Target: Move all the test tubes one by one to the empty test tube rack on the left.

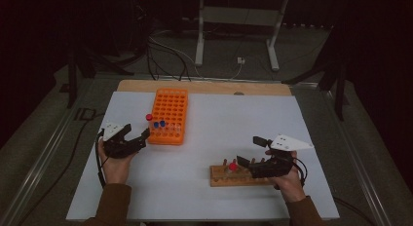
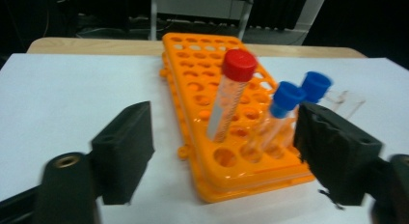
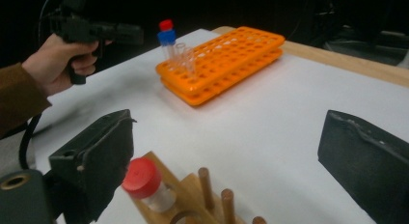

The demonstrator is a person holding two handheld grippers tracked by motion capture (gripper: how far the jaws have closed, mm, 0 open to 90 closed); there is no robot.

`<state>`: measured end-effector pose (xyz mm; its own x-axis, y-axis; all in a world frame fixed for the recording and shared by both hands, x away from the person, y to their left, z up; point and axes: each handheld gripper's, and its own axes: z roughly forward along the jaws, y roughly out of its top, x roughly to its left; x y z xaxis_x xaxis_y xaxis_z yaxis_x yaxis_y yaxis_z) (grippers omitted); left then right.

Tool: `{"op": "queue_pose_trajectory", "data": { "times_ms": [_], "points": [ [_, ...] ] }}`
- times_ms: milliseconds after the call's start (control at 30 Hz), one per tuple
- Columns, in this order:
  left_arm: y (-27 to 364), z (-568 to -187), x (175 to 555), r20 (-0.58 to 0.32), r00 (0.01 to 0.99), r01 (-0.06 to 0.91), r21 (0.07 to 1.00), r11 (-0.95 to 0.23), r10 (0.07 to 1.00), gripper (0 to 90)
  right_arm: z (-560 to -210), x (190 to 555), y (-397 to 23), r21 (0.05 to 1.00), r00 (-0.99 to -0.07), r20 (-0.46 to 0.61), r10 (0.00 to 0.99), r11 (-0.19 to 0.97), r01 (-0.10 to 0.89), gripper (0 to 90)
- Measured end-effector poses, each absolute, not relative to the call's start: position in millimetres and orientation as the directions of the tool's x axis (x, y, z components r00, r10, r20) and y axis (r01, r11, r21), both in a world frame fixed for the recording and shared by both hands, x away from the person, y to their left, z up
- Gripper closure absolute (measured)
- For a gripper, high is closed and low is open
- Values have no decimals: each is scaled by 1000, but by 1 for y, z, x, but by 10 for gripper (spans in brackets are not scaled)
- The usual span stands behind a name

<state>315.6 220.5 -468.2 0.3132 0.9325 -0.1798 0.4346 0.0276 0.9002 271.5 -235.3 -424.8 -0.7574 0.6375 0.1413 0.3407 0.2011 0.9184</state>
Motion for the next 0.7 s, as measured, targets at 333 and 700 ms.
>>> {"op": "queue_pose_trajectory", "data": {
  "times_ms": [333,700],
  "points": [
    [206,-465,309,-189,354,454,891,9,916,35,-432,264,-228,902,-829,126,545,285,325,170],
    [197,-459,304,-189,389,449,894,-7,902,25,-442,261,-222,885,-882,97,461,366,289,699]
  ]
}}
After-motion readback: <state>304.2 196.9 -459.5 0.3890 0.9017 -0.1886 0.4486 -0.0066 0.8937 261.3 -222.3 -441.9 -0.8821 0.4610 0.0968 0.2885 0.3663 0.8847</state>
